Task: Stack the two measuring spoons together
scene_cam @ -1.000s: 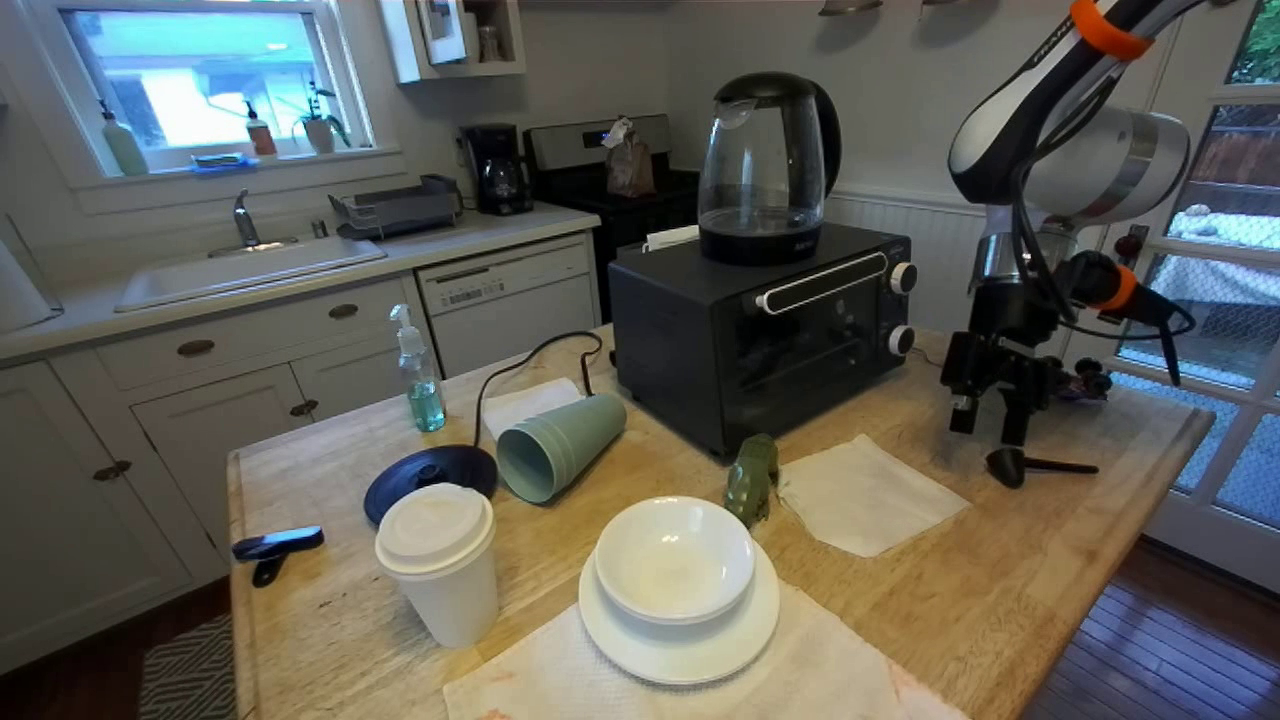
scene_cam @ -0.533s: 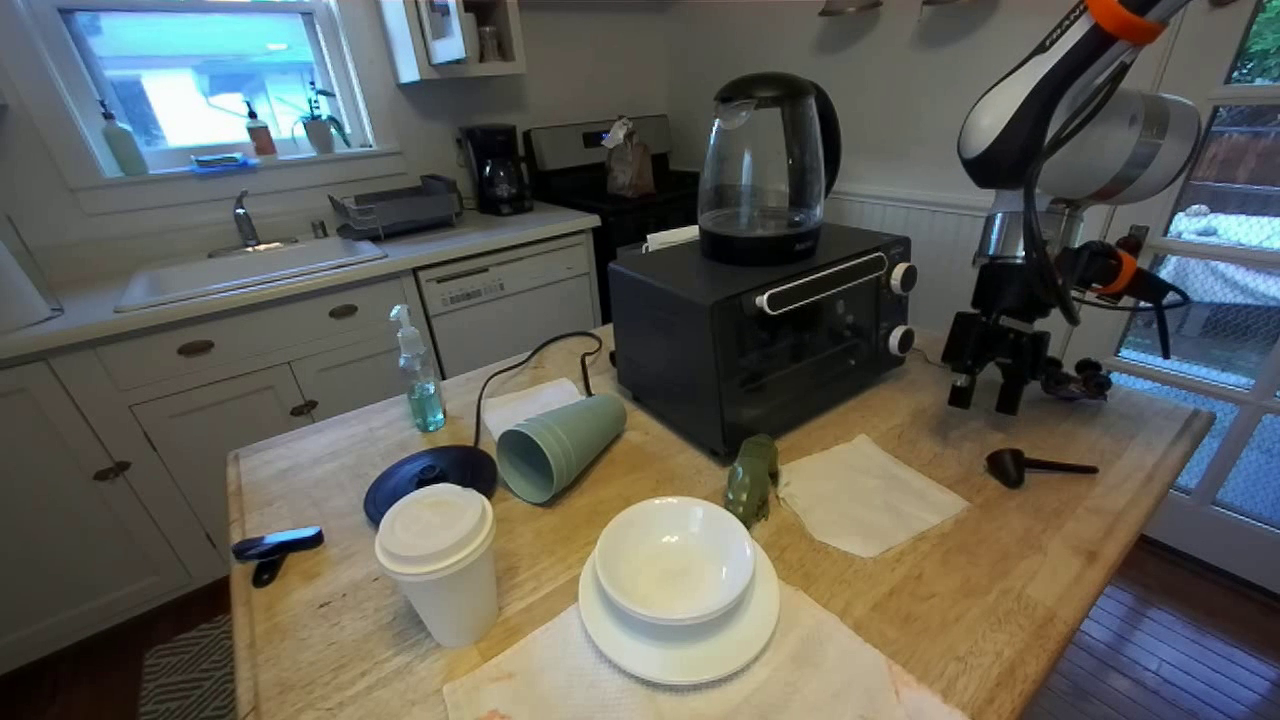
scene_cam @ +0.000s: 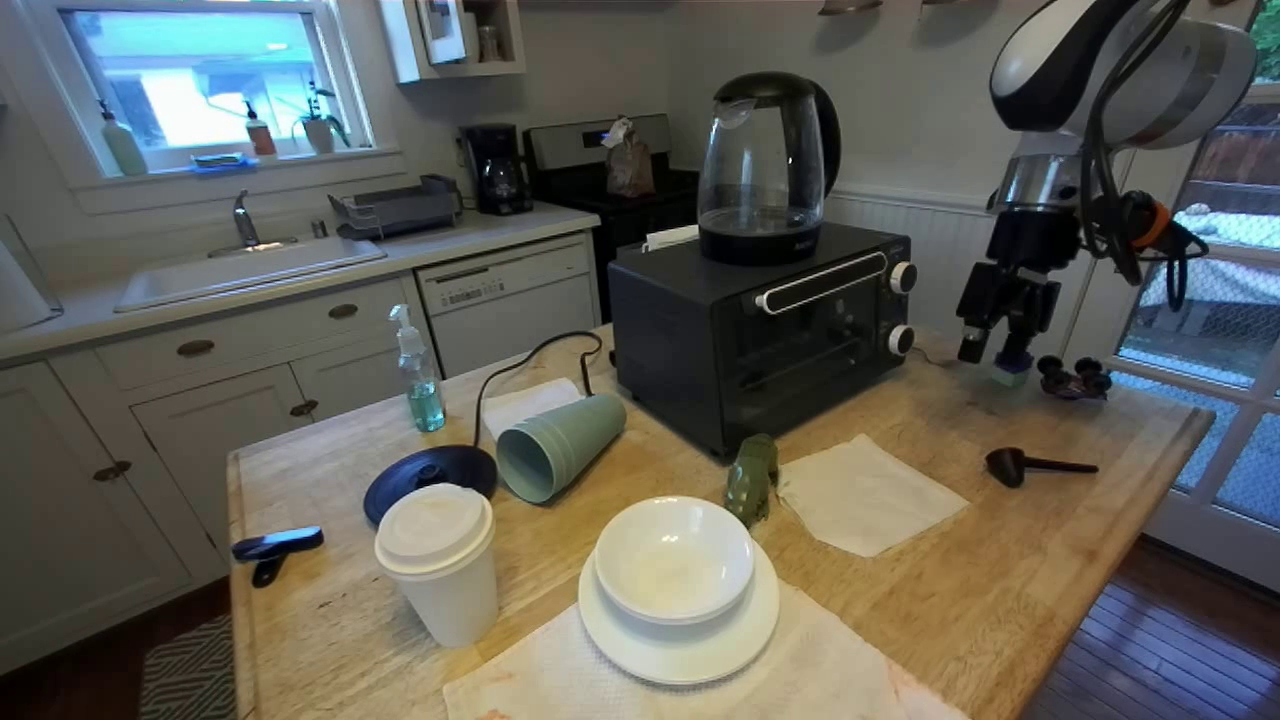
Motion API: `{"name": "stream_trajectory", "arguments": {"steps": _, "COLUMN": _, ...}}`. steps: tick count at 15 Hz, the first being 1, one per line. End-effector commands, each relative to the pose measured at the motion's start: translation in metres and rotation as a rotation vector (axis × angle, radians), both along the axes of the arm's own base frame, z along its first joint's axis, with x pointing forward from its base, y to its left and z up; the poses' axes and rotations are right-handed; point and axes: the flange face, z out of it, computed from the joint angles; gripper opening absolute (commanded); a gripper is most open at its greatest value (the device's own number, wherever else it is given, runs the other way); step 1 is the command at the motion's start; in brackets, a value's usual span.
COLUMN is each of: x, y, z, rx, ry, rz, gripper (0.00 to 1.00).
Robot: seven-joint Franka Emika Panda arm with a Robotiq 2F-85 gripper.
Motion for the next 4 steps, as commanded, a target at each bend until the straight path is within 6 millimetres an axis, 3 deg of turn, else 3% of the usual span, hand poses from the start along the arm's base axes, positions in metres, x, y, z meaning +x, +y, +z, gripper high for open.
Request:
{"name": "stream_trajectory", "arguments": {"steps": 1, "x": 0.0003, "y": -0.0002, "z": 0.0009, "rx": 0.0, "ry": 0.001, "rz": 0.0, "gripper": 1.0}}
{"name": "stream_trajectory", "arguments": {"steps": 4, "x": 0.0, "y": 0.0006, "z": -0.0039, "rx": 0.003, "ry": 0.009, "rz": 0.001, "gripper": 1.0}}
